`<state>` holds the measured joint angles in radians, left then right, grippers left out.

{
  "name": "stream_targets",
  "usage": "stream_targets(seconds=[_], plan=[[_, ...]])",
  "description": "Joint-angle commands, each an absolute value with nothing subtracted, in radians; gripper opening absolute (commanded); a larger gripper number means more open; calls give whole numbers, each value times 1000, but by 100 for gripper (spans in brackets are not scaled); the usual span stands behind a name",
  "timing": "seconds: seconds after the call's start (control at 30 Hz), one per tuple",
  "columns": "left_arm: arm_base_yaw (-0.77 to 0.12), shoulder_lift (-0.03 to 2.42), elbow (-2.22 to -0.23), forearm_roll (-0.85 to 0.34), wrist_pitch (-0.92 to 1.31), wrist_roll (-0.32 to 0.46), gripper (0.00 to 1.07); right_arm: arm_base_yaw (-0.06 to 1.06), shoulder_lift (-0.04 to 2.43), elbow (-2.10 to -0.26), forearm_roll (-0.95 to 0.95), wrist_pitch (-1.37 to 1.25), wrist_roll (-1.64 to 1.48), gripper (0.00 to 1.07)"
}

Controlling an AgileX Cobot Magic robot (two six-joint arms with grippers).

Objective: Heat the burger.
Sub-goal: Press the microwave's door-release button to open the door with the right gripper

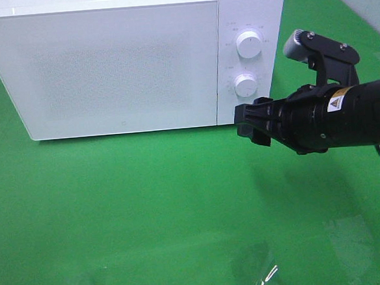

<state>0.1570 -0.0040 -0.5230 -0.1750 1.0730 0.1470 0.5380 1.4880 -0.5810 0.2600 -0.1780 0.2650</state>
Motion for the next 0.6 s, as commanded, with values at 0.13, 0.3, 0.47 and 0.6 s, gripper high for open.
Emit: stream_targets(seconds=[0.13, 0.3, 0.47, 0.6], plan=[[150, -11, -519, -182, 1074, 142, 97, 514, 1365, -670, 22, 180, 262, 65], [150, -11, -519, -182, 1074, 142, 97, 518, 1249, -686, 0, 375, 248, 69], [150, -11, -519, -182, 1074, 142, 97, 518, 1124, -686, 0, 538, 218, 76], [150, -11, -519, -182, 1074, 142, 97, 518, 1022, -686, 0, 671, 216, 77]])
